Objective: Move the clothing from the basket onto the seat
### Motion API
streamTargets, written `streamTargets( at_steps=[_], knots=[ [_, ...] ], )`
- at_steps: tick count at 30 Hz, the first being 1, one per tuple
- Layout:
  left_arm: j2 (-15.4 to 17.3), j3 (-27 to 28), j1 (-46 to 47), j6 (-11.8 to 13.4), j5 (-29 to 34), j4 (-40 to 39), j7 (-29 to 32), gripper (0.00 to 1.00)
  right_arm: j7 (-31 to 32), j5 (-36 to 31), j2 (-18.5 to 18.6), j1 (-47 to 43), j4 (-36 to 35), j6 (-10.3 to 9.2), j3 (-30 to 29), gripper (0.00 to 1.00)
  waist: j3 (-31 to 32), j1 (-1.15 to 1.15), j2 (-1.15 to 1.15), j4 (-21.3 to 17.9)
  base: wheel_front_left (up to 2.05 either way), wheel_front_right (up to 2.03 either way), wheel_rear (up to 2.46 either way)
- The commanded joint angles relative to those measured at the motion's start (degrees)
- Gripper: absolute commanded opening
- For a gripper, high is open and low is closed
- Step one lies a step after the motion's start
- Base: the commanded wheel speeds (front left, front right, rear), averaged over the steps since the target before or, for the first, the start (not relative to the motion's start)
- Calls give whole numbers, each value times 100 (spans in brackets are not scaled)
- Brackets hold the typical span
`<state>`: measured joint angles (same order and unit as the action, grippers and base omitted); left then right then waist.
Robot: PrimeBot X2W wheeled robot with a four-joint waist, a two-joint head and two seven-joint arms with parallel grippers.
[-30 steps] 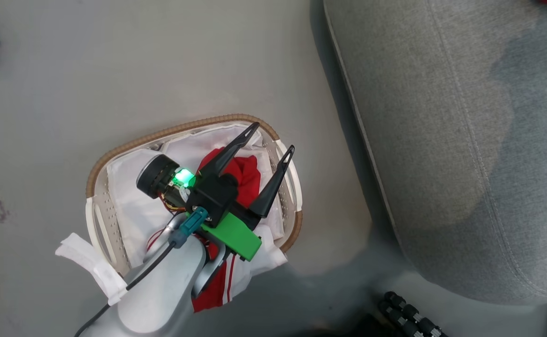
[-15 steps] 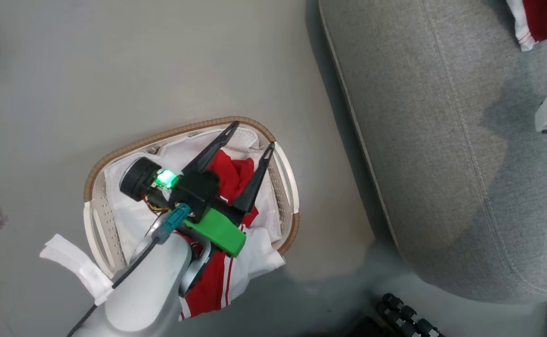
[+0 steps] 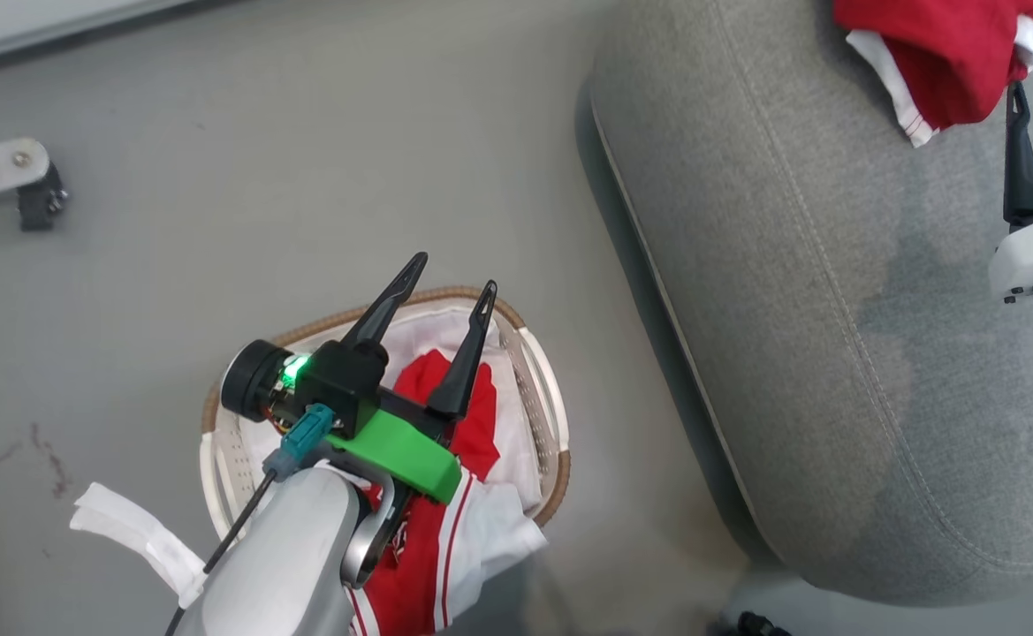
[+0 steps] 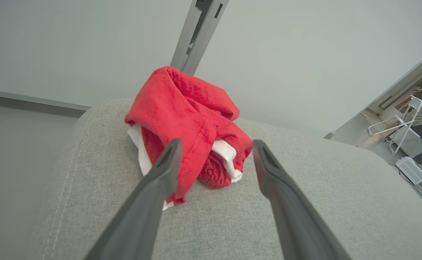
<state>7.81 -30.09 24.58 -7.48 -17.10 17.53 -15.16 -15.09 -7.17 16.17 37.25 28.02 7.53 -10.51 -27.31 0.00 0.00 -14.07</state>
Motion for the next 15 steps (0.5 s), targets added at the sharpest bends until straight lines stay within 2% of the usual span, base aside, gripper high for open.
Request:
streamTargets(
  at_steps=[1,6,15],
  knots=[
    [-39,76,-137,-2,-33,-7,2,100,-12,47,45,-8,-34,-8,61,100,535,0,0,193,0,0,0],
    [-191,436,-373,-1,-126,-23,1,100,-13,168,7,50,2,-8,322,100,1029,0,0,450,0,0,0],
    [-322,1561,-1115,-1,-127,-93,2,100,-12,533,-620,-307,-94,-8,730,100,1594,0,0,874,0,0,0]
  ],
)
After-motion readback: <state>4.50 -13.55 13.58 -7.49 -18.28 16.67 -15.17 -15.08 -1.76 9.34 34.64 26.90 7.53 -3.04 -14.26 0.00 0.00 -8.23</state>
